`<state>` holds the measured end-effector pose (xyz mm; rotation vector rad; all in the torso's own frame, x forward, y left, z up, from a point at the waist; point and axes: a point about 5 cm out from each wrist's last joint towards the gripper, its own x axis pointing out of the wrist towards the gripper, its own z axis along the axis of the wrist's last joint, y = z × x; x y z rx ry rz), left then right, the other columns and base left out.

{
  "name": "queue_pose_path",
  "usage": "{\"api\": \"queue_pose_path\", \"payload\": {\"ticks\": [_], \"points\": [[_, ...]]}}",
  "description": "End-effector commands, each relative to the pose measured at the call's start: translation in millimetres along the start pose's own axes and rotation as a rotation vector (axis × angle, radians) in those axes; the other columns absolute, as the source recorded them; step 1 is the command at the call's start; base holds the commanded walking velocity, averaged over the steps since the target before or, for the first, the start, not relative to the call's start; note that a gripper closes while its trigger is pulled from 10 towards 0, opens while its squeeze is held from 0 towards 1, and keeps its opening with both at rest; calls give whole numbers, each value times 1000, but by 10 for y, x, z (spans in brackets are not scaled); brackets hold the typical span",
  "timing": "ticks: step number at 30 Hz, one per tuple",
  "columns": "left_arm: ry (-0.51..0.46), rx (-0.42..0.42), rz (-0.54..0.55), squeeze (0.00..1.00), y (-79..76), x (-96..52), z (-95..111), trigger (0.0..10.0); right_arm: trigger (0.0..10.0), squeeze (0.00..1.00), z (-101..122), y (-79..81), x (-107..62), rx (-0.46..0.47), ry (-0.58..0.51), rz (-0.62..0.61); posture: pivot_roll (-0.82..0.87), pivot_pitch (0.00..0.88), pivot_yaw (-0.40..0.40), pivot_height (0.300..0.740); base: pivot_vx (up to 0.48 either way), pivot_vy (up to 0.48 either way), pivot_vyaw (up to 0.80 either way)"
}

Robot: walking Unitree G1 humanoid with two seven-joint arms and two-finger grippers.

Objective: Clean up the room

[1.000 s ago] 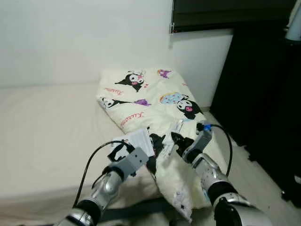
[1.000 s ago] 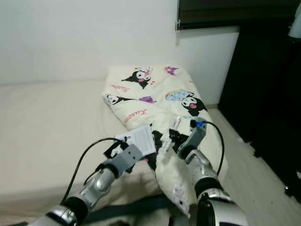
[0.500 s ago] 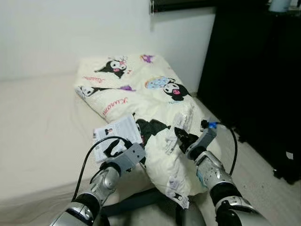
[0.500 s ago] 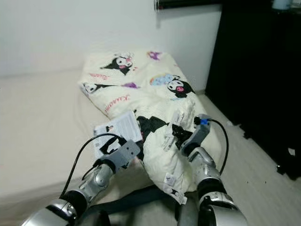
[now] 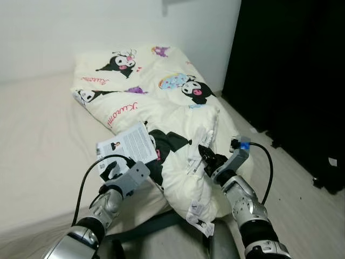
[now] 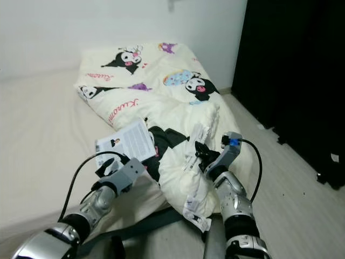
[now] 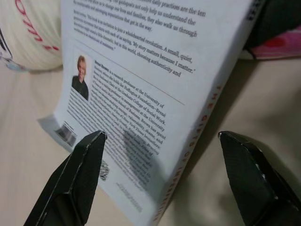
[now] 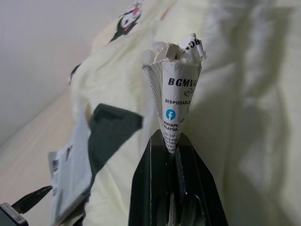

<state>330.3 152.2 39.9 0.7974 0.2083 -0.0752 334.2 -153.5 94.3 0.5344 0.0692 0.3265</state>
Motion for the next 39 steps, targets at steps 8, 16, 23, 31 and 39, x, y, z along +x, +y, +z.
{"api": "queue_pose_path", "payload": {"ticks": [8, 16, 23, 31, 39], "points": [[14, -59, 111, 0, -40, -14, 47, 0, 10000, 0, 65, 88, -65, 16, -12, 5, -321, 172, 28, 456, 0, 0, 0], [-39, -9, 253, 0, 167, 41, 123, 0, 10000, 0, 132, 169, -91, 12, -19, 35, -366, 152, 17, 456, 0, 0, 0], [-74, 2, 355, 0, 467, 122, 191, 0, 10000, 0, 164, 192, -72, 17, -21, 46, -350, 124, 18, 456, 0, 0, 0], [-149, -128, 628, 0, 1265, 189, 339, 0, 10000, 0, 259, 316, 81, 19, -41, 108, -305, 77, 15, 456, 0, 0, 0], [-162, -84, 1029, 0, 2247, -81, 250, 0, 10000, 0, 419, 561, 236, 36, -90, 258, -226, 17, -3, 471, 0, 0, 0]]}}
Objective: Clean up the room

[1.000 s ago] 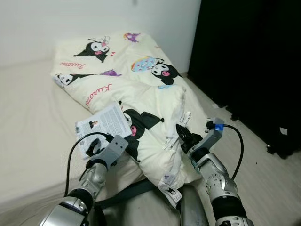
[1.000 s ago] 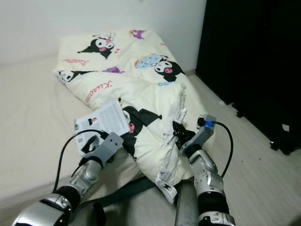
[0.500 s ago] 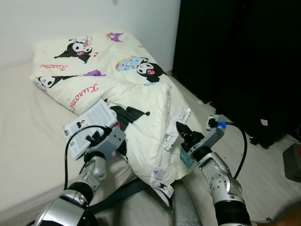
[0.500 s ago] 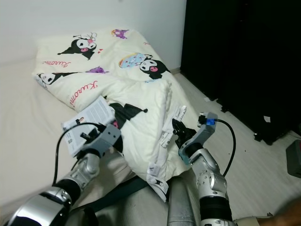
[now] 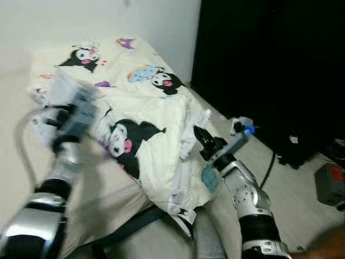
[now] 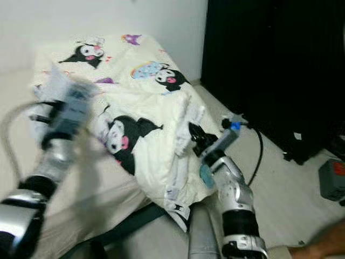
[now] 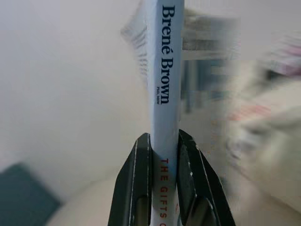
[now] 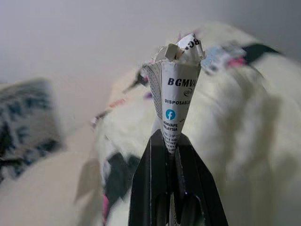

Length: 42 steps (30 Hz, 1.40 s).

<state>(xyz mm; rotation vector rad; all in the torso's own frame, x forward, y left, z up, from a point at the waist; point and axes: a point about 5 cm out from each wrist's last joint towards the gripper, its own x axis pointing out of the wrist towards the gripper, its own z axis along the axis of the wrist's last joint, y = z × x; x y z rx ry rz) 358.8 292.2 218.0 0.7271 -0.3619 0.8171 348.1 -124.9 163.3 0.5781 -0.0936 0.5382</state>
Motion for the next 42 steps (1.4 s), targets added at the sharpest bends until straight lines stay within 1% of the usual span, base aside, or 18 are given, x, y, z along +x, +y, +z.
{"api": "queue_pose_path", "payload": {"ticks": [1, 2, 6, 7, 8, 9, 10, 11, 13, 14, 15, 17, 18, 22, 27, 34, 41, 42], "points": [[-5, 11, 63, 0, 103, 21, -19, 0, 10000, 0, -39, 40, 29, 21, 8, 26, -218, 10, -7, 476, 0, 0, 0], [1, -4, 93, 0, 184, 24, -26, 0, 10000, 0, -20, 61, 63, 22, 4, 44, -205, 0, -12, 481, 0, 0, 0], [1, -4, 93, 0, 184, 24, -26, 0, 10000, 0, -20, 61, 63, 22, 4, 44, -205, 0, -12, 481, 0, 0, 0], [4, -16, 113, 0, 239, 23, -30, 0, 10000, 0, -7, 74, 85, 22, 1, 56, -205, 0, -12, 486, 0, 0, 0], [16, -98, 96, 0, 217, -38, 11, 0, 10000, 0, 16, 84, 118, 20, 0, 72, -165, 0, -33, 491, 0, 0, 0], [16, -98, 96, 0, 217, -38, 11, 0, 10000, 0, 16, 84, 118, 20, 0, 72, -165, 0, -33, 491, 0, 0, 0], [50, -243, 23, 0, 98, -136, 62, 1294, 10000, 0, 28, 94, 151, 19, 0, 88, -151, 0, -38, 496, 0, 0, 0], [70, -345, -27, 0, 15, -203, 102, 1294, 10000, 0, 35, 100, 173, 19, 1, 97, -149, 0, -37, 501, 0, 0, 0], [183, -481, -151, 0, -231, -413, 114, 9569, 10000, 0, 32, 121, 210, 23, 1, 112, -135, 0, -34, 511, 0, 0, 0], [236, -510, -204, 0, -327, -490, 106, 9569, 10000, 0, 30, 127, 221, 25, -1, 116, -132, 0, -33, 516, 0, 0, 0], [236, -510, -204, 0, -327, -490, 106, 9569, 10000, 0, 30, 127, 221, 25, -1, 116, -132, 0, -33, 516, 0, 0, 0], [313, -550, -350, 0, -544, -686, 128, 10000, 10000, 0, 6, 130, 231, 34, -3, 118, -123, 0, -25, 526, -240, 0, 0], [313, -550, -350, 0, -544, -686, 128, 10000, 10000, 0, 6, 130, 231, 34, -3, 118, -123, 0, -25, 526, -480, 0, 0], [273, -591, -480, 0, -656, -926, 261, 10000, 10000, 0, -61, 117, 219, 47, 6, 117, -118, 0, -20, 546, -360, 0, 0], [300, -660, -523, 0, -692, -989, 293, 10000, 10000, 0, -95, 99, 194, 50, 12, 114, -119, 0, -17, 561, 0, 0, 0], [320, -728, -595, 0, -711, -948, 343, 10000, 10000, 0, -86, 76, 214, 45, 6, 120, -128, 0, -7, 591, -69, 0, 0], [367, -696, -631, 0, -766, -1028, 280, 10000, 10000, 0, -93, 50, 197, 42, -2, 104, -129, 0, 4, 626, -240, 0, 0], [364, -716, -632, 0, -761, -1035, 286, 10000, 10000, 0, -97, 49, 193, 42, -2, 103, -129, 0, 4, 631, -465, 0, 0]]}}
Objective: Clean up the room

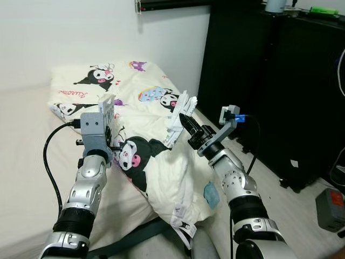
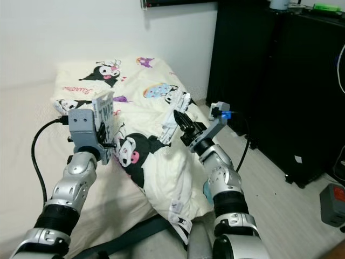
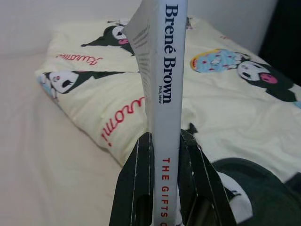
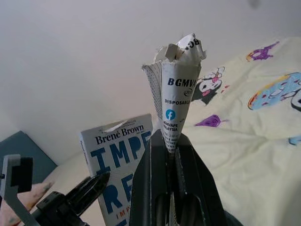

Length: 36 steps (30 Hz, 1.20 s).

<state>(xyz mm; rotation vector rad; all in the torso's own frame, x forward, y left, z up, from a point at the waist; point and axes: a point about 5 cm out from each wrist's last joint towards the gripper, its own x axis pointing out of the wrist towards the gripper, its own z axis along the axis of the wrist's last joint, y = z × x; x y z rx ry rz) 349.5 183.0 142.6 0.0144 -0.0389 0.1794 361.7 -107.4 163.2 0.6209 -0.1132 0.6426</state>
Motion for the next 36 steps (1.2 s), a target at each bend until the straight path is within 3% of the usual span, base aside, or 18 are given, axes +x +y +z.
{"api": "queue_pose_path", "payload": {"ticks": [1, 7, 16, 17, 23, 25, 26, 27, 28, 29, 30, 31, 32, 33, 36], "points": [[-22, -23, -10, 0, -12, 3, 46, 10000, 10000, 0, -9, -5, -3, -4, -1, -1, -129, 0, 4, 631, -465, 0, 0], [6, -45, -33, 0, -35, -39, -32, 10000, 10000, 0, -65, -13, -44, 6, 9, -5, -125, 0, 1, 651, -294, 0, 0], [36, 16, -56, 0, -54, -84, -123, 10000, 10000, 0, -150, -49, -84, 6, 36, -20, -119, 0, -4, 686, 0, 0, 0], [71, 54, -46, 0, -10, -101, -237, 10000, 10000, 0, -176, -75, -111, 8, 44, -32, -117, 0, -2, 696, 0, 0, 0], [138, 109, -20, 0, 96, -151, -456, 10000, 10000, 0, -216, -114, -153, 6, 58, -53, -119, 0, -1, 711, 0, 0, 0], [249, 153, 8, 0, 237, -244, -746, 10000, 10000, 0, -290, -182, -216, -2, 93, -93, -122, 0, -1, 721, 0, 0, 0], [357, 86, 52, 0, 351, -330, -951, 10000, 10000, 0, -342, -235, -268, -4, 118, -124, -122, 0, -2, 726, 0, 0, 0], [357, 86, 52, 0, 351, -330, -951, 10000, 10000, 0, -342, -235, -268, -4, 118, -124, -122, 0, -2, 726, 0, 0, 0], [471, -17, 116, 0, 474, -448, -1157, 10000, 10000, 0, -414, -306, -340, -26, 162, -171, -123, 0, -4, 731, 0, 0, 0], [471, -17, 116, 0, 474, -448, -1157, 10000, 10000, 0, -414, -306, -340, -26, 162, -171, -123, 0, -4, 731, 0, 0, 0], [556, -99, 173, 0, 563, -566, -1317, 10000, 10000, 0, -481, -369, -412, -52, 206, -212, -124, 0, -4, 736, 0, 0, 0], [556, -99, 173, 0, 563, -566, -1317, 10000, 10000, 0, -481, -369, -412, -52, 206, -212, -124, 0, -4, 736, 0, 0, 0], [627, -129, 218, 0, 642, -687, -1450, 10000, 10000, 0, -554, -434, -495, -76, 254, -254, -128, 0, -5, 740, 0, 0, 0], [627, -129, 218, 0, 642, -687, -1450, 10000, 10000, 0, -554, -434, -495, -76, 254, -254, -128, 0, -5, 740, 0, 0, 0], [777, -6, 252, 0, 832, -1096, -1776, 10000, 10000, 0, -777, -685, -940, -121, 383, -427, -116, 0, -12, 740, 0, 0, 0]]}}
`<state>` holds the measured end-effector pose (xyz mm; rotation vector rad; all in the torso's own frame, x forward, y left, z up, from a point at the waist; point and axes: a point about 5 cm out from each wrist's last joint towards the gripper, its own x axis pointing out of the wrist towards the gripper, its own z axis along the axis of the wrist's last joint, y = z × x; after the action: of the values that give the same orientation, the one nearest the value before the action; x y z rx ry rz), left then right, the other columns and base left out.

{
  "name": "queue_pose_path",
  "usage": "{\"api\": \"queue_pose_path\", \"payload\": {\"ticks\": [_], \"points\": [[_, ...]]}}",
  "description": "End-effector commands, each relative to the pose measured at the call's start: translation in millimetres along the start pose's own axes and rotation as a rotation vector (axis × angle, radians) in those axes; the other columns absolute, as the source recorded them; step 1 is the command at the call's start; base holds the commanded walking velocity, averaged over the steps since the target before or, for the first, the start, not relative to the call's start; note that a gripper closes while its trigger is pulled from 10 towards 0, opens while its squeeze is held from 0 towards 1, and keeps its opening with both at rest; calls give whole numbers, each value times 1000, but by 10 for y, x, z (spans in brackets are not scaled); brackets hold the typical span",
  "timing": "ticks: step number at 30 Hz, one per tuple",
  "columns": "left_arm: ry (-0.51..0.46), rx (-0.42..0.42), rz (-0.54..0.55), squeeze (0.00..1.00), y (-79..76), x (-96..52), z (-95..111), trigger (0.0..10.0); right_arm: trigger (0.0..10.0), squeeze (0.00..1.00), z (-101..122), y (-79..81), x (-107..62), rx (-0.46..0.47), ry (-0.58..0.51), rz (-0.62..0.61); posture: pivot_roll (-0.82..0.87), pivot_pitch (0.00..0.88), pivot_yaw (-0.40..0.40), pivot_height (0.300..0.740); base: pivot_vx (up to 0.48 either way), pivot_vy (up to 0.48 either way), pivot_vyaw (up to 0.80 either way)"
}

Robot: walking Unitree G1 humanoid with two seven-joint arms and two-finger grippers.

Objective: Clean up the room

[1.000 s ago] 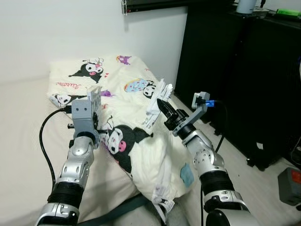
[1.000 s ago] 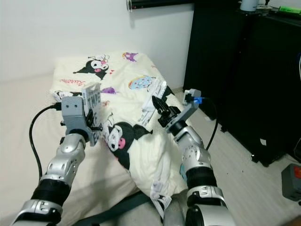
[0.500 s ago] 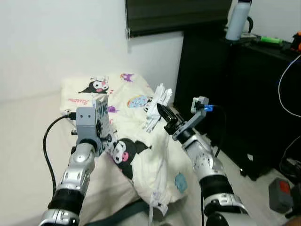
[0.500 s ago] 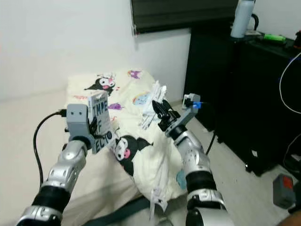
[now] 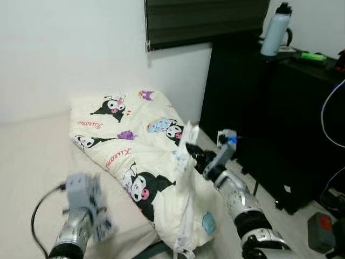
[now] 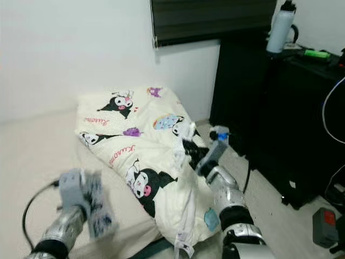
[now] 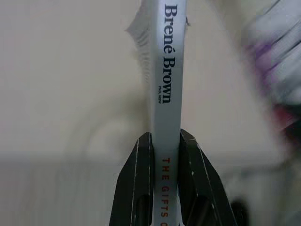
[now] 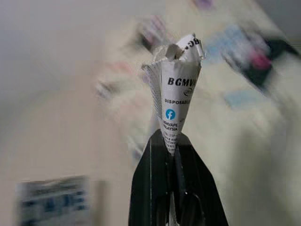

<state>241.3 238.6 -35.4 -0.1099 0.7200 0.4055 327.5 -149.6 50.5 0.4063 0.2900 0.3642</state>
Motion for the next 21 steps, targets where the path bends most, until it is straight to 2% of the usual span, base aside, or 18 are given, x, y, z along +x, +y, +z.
{"api": "queue_pose_path", "payload": {"ticks": [1, 2, 5, 8, 14, 17, 19, 21], "points": [[49, 46, 46, 0, 168, -22, -177, 10000, 10000, 0, -178, -130, -119, -19, 54, -65, -114, 0, -14, 740, 0, 0, 0], [74, 47, 51, 0, 190, -36, -248, 10000, 10000, 0, -206, -147, -143, -21, 61, -68, -114, 0, -14, 740, 0, 0, 0], [126, 138, 49, 0, 216, -85, -453, 10000, 10000, 0, -268, -156, -181, -47, 76, -64, -132, 0, -8, 740, 0, 0, 760], [140, 159, 48, 0, 218, -100, -504, 10000, 10000, 0, -290, -161, -192, -55, 84, -64, -134, 0, -7, 740, 0, 0, 756], [261, 322, 34, 0, 257, -216, -858, 10000, 10000, 0, -568, -314, -386, -62, 188, -144, -120, 0, -11, 740, 0, 0, 756], [273, 340, 33, 0, 271, -230, -894, 10000, 10000, 0, -586, -324, -400, -61, 190, -147, -120, 0, -11, 740, 0, 0, 756], [312, 408, 16, 0, 314, -281, -1012, 10000, 10000, 0, -542, -294, -371, -59, 156, -120, -126, 0, -6, 740, 0, 0, 756], [312, 408, 16, 0, 314, -281, -1012, 10000, 10000, 0, -542, -294, -371, -59, 156, -120, -126, 0, -6, 740, 0, 0, 756]]}}
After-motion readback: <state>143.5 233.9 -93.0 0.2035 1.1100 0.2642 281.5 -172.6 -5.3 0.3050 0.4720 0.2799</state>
